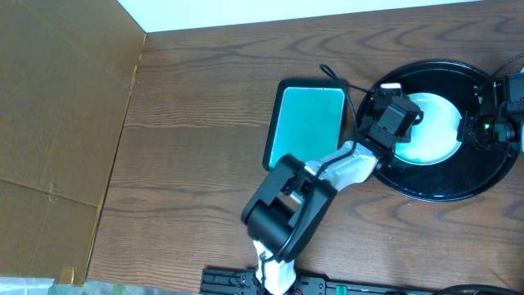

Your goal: Clean dirty plates on tray and stack at the side

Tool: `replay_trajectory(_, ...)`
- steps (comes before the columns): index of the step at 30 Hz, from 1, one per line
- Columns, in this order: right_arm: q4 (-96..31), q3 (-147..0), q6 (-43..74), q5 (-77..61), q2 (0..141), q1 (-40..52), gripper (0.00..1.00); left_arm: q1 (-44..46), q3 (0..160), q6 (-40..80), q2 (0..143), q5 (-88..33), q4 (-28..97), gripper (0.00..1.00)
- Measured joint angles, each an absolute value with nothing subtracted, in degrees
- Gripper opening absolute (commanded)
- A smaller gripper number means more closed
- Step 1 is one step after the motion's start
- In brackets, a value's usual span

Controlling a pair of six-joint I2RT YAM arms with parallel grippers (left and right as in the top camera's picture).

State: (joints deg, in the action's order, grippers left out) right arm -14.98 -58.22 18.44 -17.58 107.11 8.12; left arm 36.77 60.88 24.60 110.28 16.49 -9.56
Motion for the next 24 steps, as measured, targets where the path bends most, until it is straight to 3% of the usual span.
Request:
replay_trajectory(12, -14.7, -58.2, 14.9, -18.0, 106.9, 8.3, 0.01, 31.1, 60.7, 23.9, 85.3, 19.9, 1.7, 0.07)
replay_trajectory(19, -19.3, -60.2, 9.0, -9.4, 99.1, 13.6, 0.01, 19.8, 60.6, 26.6, 86.2, 20.1, 13.0, 0.07)
replay_trajectory(24, -20.1, -63.0, 4.9, 2.4, 92.0, 18.4, 0.01, 11.9, 60.6, 27.9, 91.0, 16.9, 14.7, 0.07)
